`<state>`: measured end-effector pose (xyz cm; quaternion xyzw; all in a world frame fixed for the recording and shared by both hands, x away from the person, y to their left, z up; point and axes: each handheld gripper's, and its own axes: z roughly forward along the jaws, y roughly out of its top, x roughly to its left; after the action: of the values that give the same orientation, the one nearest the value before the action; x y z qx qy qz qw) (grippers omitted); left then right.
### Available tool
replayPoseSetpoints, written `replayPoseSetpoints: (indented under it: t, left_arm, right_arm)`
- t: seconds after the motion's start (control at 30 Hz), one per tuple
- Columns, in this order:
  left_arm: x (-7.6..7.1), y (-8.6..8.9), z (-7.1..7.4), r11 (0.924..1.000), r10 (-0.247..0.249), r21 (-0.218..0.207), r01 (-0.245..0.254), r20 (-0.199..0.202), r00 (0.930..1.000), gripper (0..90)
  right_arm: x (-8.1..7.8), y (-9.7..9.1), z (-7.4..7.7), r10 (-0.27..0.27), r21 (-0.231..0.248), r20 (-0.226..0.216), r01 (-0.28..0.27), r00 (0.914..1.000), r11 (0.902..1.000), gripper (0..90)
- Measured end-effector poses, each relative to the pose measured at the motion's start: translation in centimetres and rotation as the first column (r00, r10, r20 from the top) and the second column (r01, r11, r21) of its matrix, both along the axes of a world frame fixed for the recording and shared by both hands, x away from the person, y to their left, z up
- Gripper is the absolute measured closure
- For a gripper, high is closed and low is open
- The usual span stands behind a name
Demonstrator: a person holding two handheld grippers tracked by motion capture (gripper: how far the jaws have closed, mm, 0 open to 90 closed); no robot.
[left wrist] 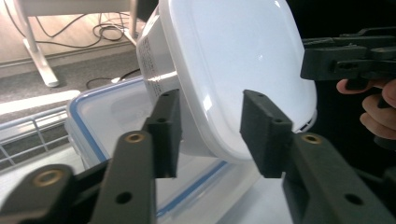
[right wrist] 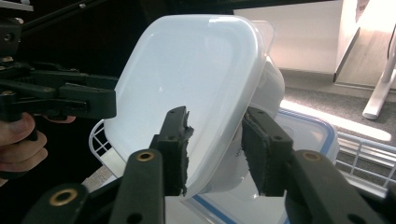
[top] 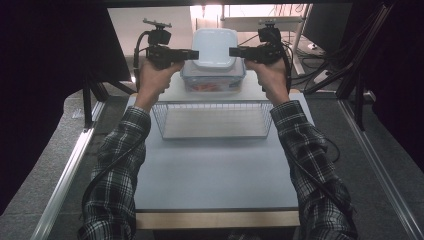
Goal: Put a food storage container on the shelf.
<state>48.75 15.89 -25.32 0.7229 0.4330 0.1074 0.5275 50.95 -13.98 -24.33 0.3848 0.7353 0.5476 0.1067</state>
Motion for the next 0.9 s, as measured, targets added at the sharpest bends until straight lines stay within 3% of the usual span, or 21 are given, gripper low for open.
replayPoseSetpoints:
  t: [0.13,0.23,0.47,0.63,0.73,0.9]
  left_arm:
    - [0.3,-0.1,0.0,0.9998,0.021,0.004,-0.021,0.012,0.9997,49.1]
    - [0.5,-0.1,-0.1,0.9996,0.027,-0.005,-0.026,0.021,0.9994,45.1]
    - [1.3,-0.1,0.0,0.9985,0.055,-0.009,-0.054,0.031,0.9980,43.6]
    - [1.8,0.1,-0.2,0.9980,0.061,-0.020,-0.060,0.036,0.9975,43.2]
    - [1.6,0.0,0.0,0.9972,0.075,0.005,-0.075,0.052,0.9958,43.2]
    - [1.0,0.0,0.5,0.9989,0.042,0.017,-0.043,0.076,0.9962,34.7]
  right_arm:
    - [0.8,0.2,-0.1,-0.001,0.007,-0.025,0.001,0.9997,1.0000,55.4]
    - [1.2,0.3,0.0,-0.026,0.003,-0.015,0.026,0.9995,0.9997,54.4]
    - [1.5,0.7,0.0,-0.044,0.004,-0.002,0.044,0.9990,0.9990,58.9]
    - [1.3,1.0,0.1,-0.042,-0.020,0.004,0.042,0.9991,0.9989,58.8]
    - [1.3,0.9,0.2,-0.041,-0.022,0.005,0.041,0.9992,0.9989,58.6]
    - [0.9,0.8,0.3,-0.037,-0.019,0.025,0.037,0.9990,0.9991,49.2]
